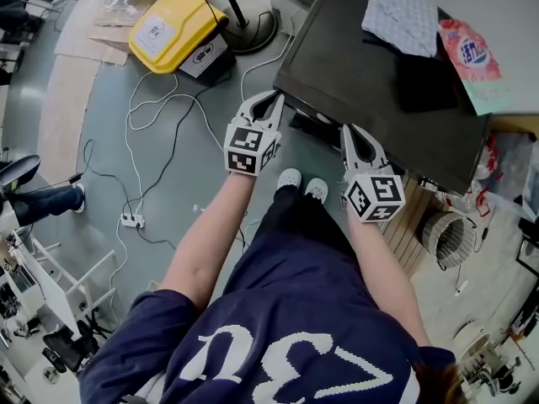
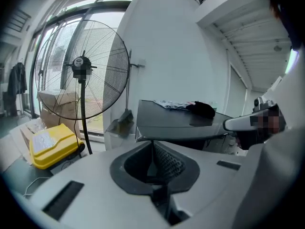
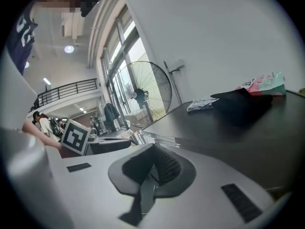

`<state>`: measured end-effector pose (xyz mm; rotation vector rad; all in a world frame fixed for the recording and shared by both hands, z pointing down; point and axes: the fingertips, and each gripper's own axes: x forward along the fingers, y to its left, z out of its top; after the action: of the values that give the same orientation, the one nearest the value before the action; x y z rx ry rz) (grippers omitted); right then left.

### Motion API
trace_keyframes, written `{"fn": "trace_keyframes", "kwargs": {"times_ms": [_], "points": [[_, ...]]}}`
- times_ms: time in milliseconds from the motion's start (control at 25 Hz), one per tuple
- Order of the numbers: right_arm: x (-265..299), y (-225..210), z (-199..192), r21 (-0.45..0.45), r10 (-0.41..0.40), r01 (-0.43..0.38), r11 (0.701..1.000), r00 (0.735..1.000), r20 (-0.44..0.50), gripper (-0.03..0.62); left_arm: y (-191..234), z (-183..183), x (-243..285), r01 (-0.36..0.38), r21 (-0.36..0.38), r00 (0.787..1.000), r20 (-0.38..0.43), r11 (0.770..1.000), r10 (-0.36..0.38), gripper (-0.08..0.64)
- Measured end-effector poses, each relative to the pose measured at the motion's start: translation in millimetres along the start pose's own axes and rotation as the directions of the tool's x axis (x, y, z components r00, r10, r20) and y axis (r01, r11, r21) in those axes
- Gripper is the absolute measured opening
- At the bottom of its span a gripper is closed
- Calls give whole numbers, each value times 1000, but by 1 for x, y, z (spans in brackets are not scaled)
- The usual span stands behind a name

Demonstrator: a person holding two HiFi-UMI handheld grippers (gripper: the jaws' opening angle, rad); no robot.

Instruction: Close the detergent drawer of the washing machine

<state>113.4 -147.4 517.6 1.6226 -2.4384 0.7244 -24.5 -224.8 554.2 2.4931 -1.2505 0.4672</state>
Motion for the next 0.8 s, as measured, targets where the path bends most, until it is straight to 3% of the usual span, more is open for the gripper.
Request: {"fn": "trace_keyframes", "kwargs": {"times_ms": [480,800], "points": [[-29,3,41,-169,41,-29,985,997,71,15,-29,63,-29,31,79,991,126,996,-40,20],[-53,25,92,-215,104,-66,974,980,168,15,-39,109,-74,-4,69,979,204,998,-10,20]]}}
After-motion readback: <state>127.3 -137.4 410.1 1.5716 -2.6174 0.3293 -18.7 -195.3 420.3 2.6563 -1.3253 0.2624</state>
